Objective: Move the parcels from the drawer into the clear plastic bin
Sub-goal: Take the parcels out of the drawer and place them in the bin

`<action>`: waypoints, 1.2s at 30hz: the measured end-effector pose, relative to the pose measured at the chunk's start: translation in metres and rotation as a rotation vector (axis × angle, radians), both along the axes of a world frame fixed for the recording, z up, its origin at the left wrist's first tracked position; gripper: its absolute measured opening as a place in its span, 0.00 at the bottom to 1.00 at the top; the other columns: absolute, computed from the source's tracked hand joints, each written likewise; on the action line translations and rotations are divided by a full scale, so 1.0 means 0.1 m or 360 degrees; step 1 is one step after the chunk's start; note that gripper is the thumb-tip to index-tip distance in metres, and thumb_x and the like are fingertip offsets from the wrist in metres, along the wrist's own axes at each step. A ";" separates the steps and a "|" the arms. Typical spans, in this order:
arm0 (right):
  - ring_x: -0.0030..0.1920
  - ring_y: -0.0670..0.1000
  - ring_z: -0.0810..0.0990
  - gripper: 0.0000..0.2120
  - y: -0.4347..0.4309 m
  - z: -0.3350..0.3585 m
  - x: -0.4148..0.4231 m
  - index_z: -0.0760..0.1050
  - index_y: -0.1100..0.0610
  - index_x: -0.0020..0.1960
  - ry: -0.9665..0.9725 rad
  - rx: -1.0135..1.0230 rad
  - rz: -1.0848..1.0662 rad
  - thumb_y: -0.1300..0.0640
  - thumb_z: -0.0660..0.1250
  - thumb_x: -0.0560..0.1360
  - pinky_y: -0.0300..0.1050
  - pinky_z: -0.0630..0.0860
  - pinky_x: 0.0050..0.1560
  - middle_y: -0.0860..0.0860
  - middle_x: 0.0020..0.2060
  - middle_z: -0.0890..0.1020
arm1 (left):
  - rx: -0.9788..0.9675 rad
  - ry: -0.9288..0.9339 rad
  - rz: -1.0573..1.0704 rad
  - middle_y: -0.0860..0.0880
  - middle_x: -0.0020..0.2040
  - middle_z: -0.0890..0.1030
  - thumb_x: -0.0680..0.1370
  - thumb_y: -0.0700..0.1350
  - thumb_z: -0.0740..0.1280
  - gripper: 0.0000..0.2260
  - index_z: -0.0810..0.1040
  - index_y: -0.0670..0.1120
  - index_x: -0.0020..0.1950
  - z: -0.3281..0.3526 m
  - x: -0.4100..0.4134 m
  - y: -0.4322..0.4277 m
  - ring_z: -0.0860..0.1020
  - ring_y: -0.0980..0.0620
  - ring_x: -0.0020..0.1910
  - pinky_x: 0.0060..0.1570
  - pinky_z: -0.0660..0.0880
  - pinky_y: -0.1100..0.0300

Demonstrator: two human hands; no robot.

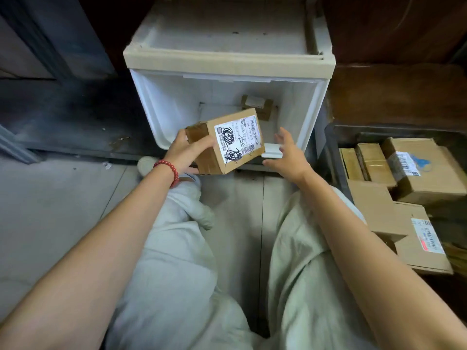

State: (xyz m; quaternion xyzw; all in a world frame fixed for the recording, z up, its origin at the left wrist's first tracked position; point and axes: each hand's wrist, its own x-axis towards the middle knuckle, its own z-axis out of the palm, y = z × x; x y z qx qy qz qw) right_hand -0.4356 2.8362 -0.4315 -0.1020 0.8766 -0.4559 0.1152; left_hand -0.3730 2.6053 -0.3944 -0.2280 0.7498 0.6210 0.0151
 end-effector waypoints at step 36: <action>0.57 0.49 0.77 0.24 0.27 0.14 0.04 0.72 0.49 0.64 -0.0424 -0.1057 -0.0563 0.38 0.68 0.73 0.42 0.76 0.42 0.45 0.56 0.76 | -0.0253 0.0393 -0.0279 0.56 0.54 0.78 0.58 0.62 0.78 0.41 0.65 0.70 0.67 0.09 0.08 0.42 0.80 0.59 0.51 0.55 0.78 0.51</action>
